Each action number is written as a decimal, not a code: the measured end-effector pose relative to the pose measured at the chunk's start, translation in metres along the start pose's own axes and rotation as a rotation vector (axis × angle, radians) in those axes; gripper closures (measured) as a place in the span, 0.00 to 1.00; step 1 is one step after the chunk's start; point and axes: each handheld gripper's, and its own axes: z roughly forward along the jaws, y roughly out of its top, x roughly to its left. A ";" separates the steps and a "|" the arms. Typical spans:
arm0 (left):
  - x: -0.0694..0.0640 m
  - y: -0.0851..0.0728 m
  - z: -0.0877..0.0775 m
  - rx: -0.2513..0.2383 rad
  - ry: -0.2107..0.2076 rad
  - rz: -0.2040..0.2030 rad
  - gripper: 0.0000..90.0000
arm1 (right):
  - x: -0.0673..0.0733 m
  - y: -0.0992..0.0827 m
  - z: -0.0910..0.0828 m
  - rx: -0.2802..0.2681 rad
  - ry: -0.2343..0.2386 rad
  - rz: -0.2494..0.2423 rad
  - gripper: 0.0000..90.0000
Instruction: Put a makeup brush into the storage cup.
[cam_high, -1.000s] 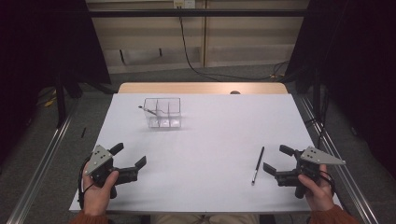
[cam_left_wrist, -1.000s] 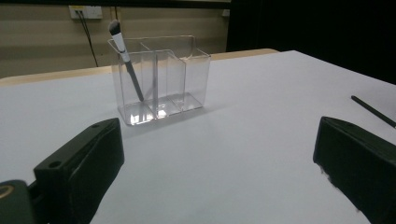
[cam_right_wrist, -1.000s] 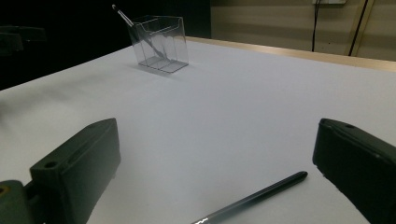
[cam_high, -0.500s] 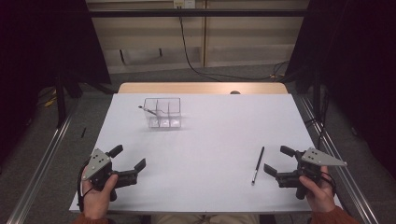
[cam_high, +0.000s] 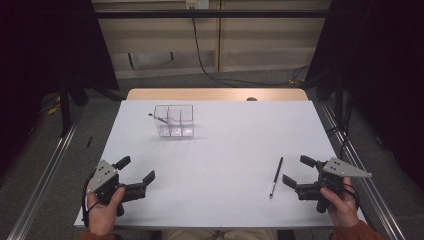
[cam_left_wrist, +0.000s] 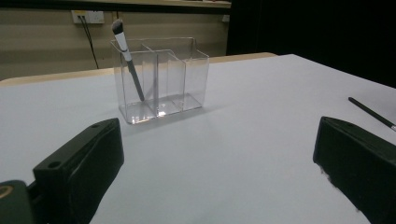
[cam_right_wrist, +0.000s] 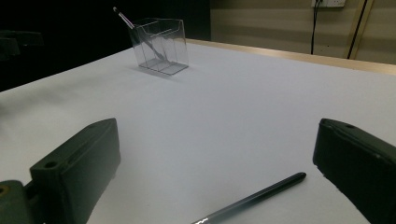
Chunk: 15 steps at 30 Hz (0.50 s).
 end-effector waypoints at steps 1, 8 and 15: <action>0.000 0.000 0.000 0.001 0.000 0.000 0.02 | 0.000 0.000 0.000 -0.002 0.000 -0.001 0.00; -0.002 0.001 0.002 0.004 -0.002 0.006 0.02 | -0.001 0.000 -0.001 -0.003 -0.002 -0.004 0.00; -0.002 0.001 0.002 0.011 -0.005 0.016 0.02 | -0.005 0.003 0.002 -0.009 -0.028 -0.015 0.00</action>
